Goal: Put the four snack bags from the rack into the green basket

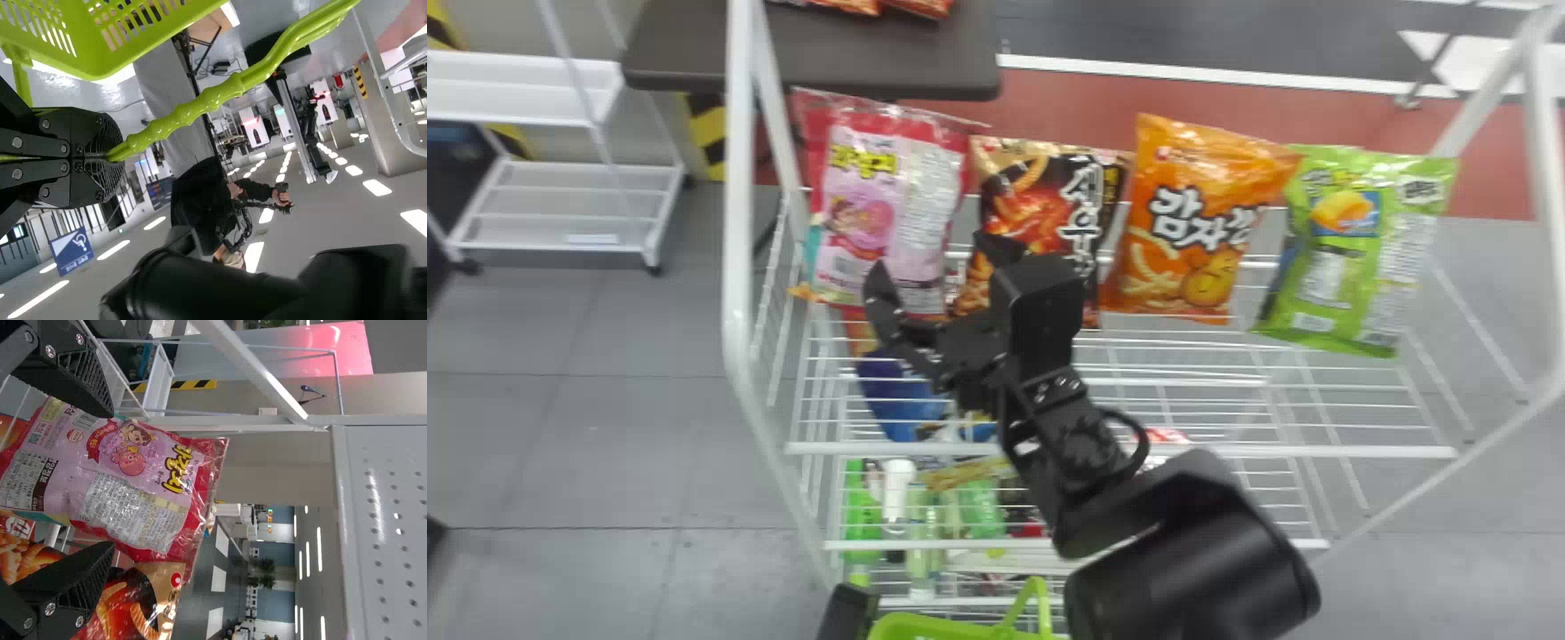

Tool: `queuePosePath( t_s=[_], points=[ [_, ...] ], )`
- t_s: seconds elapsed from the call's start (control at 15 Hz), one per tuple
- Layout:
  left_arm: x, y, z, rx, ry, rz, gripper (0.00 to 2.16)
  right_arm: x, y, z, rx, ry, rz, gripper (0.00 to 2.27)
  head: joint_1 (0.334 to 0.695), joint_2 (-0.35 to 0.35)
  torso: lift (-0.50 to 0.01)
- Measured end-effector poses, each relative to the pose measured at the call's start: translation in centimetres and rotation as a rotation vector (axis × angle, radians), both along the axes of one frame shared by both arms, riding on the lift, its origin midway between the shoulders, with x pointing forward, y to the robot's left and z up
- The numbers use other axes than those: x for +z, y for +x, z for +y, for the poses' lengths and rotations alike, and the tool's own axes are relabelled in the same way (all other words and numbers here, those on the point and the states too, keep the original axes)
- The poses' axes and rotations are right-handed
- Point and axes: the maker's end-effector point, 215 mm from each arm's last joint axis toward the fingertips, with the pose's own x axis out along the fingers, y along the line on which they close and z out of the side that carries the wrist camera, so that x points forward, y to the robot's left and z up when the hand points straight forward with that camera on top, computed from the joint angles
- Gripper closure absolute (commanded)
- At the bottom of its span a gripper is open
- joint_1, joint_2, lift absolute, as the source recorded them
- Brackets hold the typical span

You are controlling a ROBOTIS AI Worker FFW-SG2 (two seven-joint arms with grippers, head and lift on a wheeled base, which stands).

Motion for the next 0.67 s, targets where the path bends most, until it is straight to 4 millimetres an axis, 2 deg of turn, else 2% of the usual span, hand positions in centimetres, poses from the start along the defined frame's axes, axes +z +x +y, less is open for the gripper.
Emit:
queuePosePath(
  t_s=[0.27, 0.4, 0.47, 0.6, 0.67],
  points=[
    [-0.4, 0.7, 1.0, 0.029, 0.004, 0.0, 2.02, -2.0, 4.5, 0.9, 0.052, -0.033, 0.029, 0.17, 0.695, -0.002, -0.006],
    [-0.6, 1.1, 1.4, 0.045, 0.006, 0.001, 2.02, -3.1, 6.1, 1.5, 0.101, -0.024, 0.063, 0.3, 0.695, 0.016, -0.006],
    [-0.7, 1.3, 1.6, 0.053, 0.007, 0.001, 2.02, -3.5, 6.8, 1.8, 0.122, -0.021, 0.072, 0.54, 0.695, 0.028, -0.006],
    [-0.9, 1.7, 1.9, 0.06, 0.011, 0.001, 2.02, -3.7, 7.3, 2.4, 0.164, -0.027, 0.073, 1.82, 0.695, 0.039, -0.006],
    [-1.0, 1.9, 1.9, 0.062, 0.013, 0.001, 2.02, -3.9, 7.3, 2.6, 0.172, -0.037, 0.078, 1.91, 0.695, 0.044, -0.006]
  ],
)
